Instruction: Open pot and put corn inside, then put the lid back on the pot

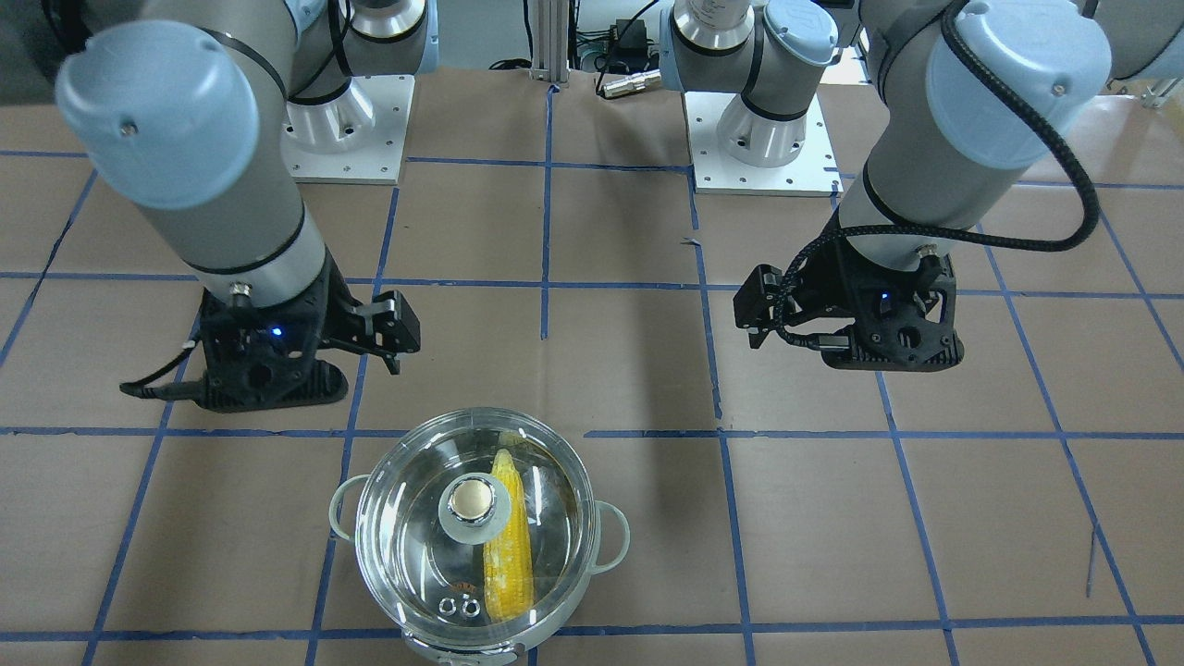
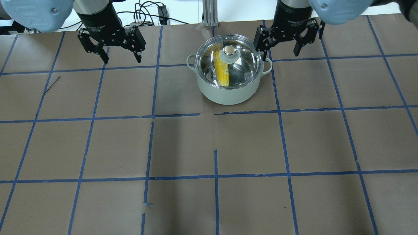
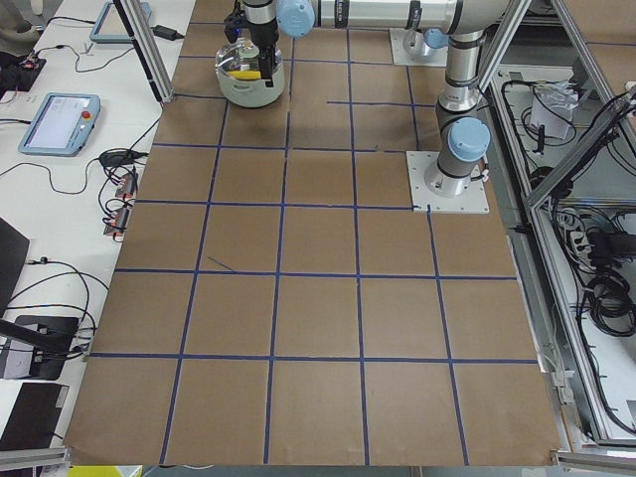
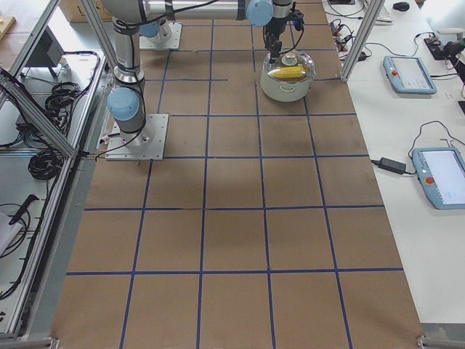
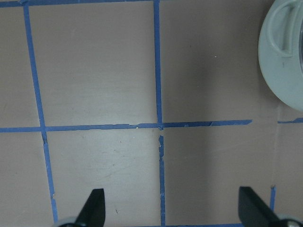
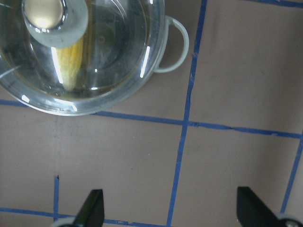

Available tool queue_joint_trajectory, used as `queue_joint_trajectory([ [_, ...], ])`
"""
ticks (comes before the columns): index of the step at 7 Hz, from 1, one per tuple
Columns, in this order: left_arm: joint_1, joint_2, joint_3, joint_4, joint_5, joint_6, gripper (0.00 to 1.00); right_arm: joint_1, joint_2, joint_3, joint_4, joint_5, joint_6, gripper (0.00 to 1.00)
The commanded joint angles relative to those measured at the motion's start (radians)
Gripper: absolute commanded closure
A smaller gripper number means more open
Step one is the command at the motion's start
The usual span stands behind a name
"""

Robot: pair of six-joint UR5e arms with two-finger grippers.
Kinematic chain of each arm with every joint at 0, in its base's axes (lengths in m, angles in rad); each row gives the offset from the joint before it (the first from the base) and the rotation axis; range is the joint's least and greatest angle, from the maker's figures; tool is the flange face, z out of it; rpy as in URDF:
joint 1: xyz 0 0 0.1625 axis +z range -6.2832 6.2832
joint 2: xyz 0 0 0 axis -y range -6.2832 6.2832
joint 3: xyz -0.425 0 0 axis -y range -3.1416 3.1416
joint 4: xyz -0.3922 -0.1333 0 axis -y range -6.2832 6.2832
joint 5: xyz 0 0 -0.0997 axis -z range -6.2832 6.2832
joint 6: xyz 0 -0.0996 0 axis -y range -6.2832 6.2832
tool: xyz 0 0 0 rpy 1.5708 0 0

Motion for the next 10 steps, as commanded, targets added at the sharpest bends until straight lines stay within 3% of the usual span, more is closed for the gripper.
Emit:
queue_joint_trajectory([
  [1, -0.001, 0.000, -0.001, 0.002, -0.001, 0.001, 0.00, -0.016, -0.081, 0.056, 0.014, -0.012, -0.017, 0.00],
  [10, -0.004, -0.022, 0.006, 0.005, 0.001, -0.002, 0.00, -0.019, -0.079, 0.014, 0.046, -0.013, 0.007, 0.00],
])
